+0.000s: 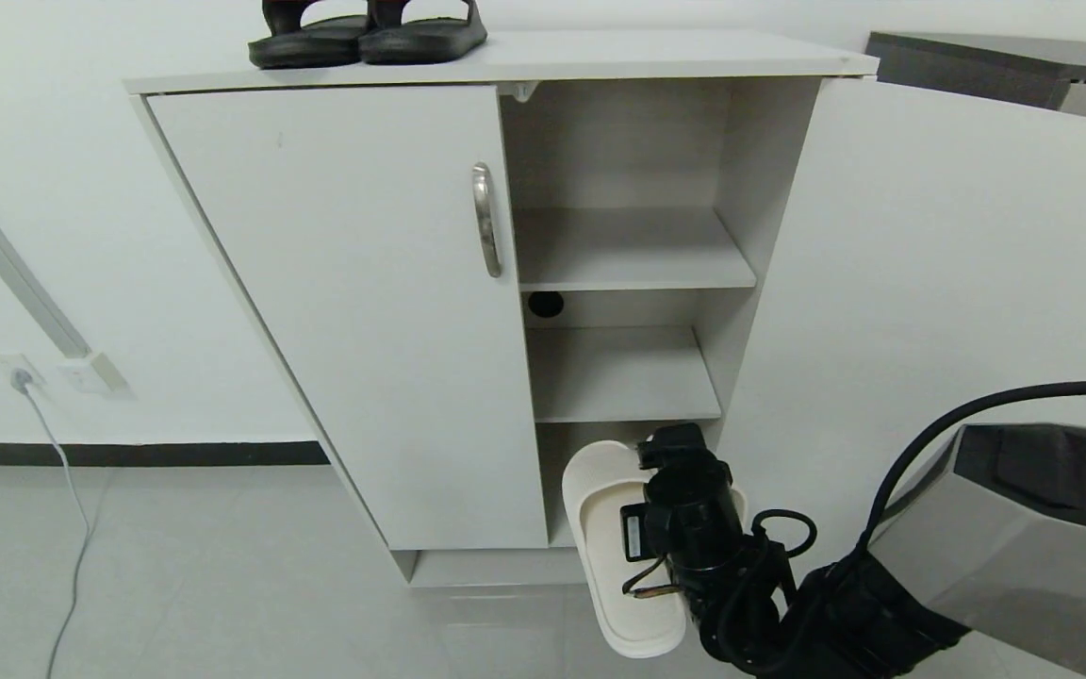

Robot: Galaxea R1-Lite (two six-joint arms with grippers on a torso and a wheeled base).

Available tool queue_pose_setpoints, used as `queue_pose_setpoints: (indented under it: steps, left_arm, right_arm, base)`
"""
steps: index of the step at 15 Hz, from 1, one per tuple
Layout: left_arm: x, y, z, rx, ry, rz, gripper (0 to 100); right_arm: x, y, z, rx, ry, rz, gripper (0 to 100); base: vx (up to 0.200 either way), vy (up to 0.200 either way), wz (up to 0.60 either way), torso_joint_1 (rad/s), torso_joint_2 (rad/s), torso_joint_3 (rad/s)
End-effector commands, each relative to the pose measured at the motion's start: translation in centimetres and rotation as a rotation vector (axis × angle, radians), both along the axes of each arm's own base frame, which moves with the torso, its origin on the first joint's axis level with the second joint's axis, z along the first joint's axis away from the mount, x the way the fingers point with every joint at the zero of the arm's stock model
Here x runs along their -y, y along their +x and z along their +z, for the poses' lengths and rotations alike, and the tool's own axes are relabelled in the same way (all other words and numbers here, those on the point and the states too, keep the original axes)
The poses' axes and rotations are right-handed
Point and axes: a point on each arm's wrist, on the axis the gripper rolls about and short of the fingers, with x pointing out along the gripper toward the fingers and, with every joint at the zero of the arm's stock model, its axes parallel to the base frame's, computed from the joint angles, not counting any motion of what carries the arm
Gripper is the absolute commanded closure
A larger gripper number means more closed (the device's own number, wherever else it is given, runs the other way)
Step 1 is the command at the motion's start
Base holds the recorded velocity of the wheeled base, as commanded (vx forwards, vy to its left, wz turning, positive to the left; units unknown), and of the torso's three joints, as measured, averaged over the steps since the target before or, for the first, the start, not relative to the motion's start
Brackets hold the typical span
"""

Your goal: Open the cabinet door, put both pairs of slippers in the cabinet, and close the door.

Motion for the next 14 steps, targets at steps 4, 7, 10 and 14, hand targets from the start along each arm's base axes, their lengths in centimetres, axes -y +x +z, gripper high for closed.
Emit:
queue_pose_setpoints:
  steps: [4, 7, 10, 14]
  left_arm:
    - [0.0, 0.0, 0.0, -0.001, 0.001, -0.009, 100]
    - [0.0, 0.0, 0.0, -0.001, 0.001, -0.009, 100]
    - [0.0, 0.0, 0.0, -0.001, 0.001, -0.009, 100]
    - [0.0, 0.0, 0.0, 0.000, 0.000, -0.009, 100]
  right_arm:
    - [-0.7, 0.9, -2.3, 0.030, 0.005, -0.023, 100]
    - [-0.7, 1.9, -2.3, 0.162, 0.036, -0.033, 100]
    - [-0.6, 2.2, -2.2, 0.204, 0.040, -0.047, 100]
    - [-0.5, 2.4, -2.5, 0.202, 0.035, -0.057, 100]
  base:
    - [0.000, 0.000, 0.00, 0.004, 0.00, -0.154]
    - [0.000, 0.000, 0.00, 0.000, 0.00, 0.000]
    - [0.000, 0.000, 0.00, 0.000, 0.00, 0.000]
    - [0.000, 0.000, 0.00, 0.000, 0.00, 0.000]
